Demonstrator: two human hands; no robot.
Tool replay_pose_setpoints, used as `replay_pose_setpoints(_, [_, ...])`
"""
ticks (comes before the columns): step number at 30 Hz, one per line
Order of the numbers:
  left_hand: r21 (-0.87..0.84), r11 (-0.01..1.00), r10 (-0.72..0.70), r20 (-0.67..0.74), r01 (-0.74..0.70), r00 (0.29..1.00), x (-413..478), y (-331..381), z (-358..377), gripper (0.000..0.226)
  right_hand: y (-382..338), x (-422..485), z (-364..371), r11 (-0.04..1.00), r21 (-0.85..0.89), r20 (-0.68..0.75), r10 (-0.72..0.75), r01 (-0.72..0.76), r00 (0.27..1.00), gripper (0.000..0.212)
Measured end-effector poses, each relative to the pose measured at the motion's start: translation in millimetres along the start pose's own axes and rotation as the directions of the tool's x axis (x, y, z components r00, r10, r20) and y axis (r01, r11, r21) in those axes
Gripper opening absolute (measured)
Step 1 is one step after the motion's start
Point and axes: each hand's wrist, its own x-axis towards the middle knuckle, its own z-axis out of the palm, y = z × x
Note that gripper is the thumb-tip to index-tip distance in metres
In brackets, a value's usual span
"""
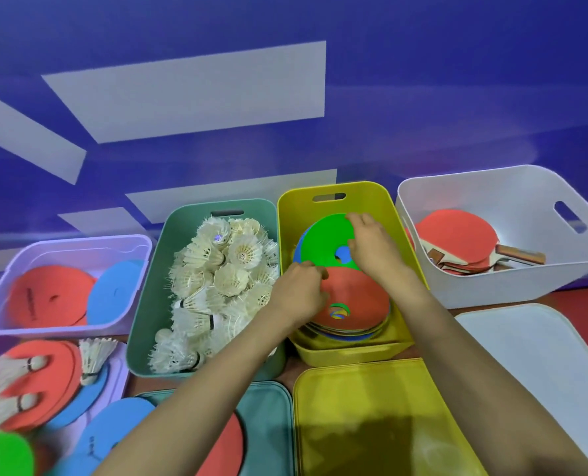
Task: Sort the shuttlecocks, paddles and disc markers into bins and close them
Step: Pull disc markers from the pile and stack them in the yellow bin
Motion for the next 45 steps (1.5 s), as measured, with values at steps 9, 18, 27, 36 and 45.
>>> replay_pose_setpoints(9, [-0.253, 0.967, -0.098, -0.342, 0.009, 0.935, -60.0, -43.5, -20.4, 0.026, -76.1, -57.0, -8.5, 0.981, 0.085, 0.029, -0.178, 0.175, 0.984, 0.043])
replay_pose_setpoints(18, [-0.395, 0.915, -0.281, -0.471, 0.085, 0.836, -159.6, -163.1, -27.4, 0.021, -190.0, -114.7, 18.5, 0.918, 0.198, 0.002, -0.351, 0.344, 0.936, 0.035])
replay_pose_setpoints(27, [-0.413, 0.894, -0.356, -0.413, 0.175, 0.838, -235.3, -321.4, -18.1, 0.024, -333.8, -137.9, 97.0, 0.857, 0.287, 0.049, -0.46, 0.429, 0.886, 0.035])
replay_pose_setpoints(36, [-0.424, 0.805, -0.548, -0.265, 0.414, 0.794, -270.2, -461.3, 2.7, 0.049, -423.1, -121.6, 216.4, 0.95, 0.125, 0.351, -0.311, 0.285, 0.883, 0.053])
replay_pose_setpoints(45, [-0.618, 0.687, -0.607, -0.198, 0.382, 0.77, -255.5, -492.8, 8.9, 0.04, -451.8, -103.9, 257.6, 0.981, -0.128, 0.366, -0.092, 0.148, 0.926, 0.053])
